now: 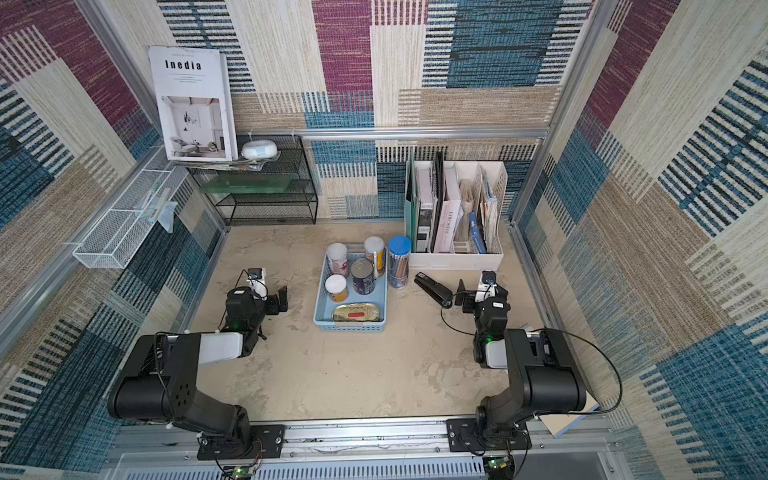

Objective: Put the canned food in the basket
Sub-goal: Reset both arms

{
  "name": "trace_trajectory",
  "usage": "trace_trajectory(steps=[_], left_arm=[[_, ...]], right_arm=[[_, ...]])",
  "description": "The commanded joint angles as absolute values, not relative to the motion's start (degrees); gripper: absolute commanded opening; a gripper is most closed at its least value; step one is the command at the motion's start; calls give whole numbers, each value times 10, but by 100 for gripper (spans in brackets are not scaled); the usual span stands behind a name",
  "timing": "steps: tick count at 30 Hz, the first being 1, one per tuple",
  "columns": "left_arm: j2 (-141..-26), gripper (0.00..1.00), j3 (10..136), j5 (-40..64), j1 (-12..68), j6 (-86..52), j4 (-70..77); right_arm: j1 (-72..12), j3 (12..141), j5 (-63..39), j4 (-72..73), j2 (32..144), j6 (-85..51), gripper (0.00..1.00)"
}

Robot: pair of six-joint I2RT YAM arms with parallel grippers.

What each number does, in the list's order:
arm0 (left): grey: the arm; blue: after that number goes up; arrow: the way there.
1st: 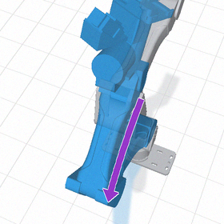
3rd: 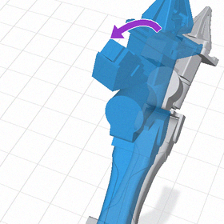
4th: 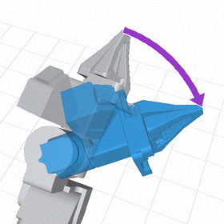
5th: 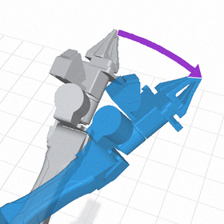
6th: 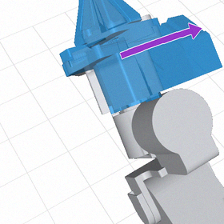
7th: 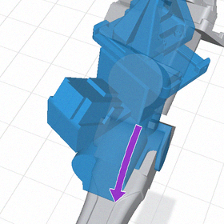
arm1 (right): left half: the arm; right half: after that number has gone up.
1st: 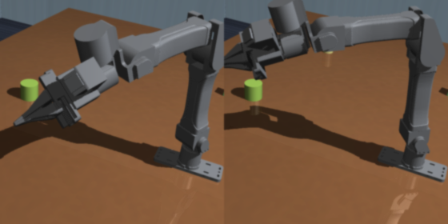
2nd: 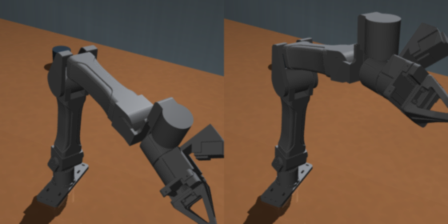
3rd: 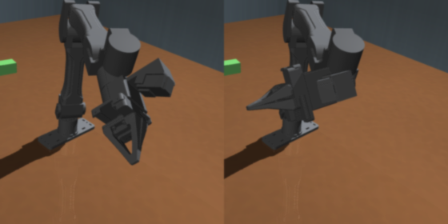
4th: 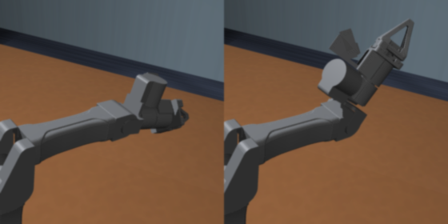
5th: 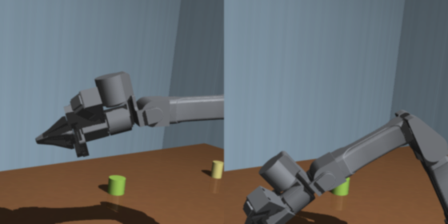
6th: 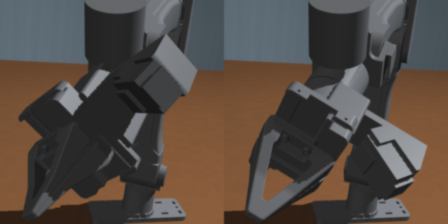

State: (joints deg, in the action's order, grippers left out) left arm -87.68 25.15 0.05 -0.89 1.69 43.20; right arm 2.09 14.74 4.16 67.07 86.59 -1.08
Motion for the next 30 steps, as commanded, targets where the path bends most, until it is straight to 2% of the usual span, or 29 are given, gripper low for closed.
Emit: trace_trajectory(steps=[1,30], left_arm=[[-877,99,252,12,-10,13,434],[-877,99,252,12,-10,13,434]], right_arm=[[21,150,37,672,864,-7,99],[21,149,37,673,865,-7,99]])
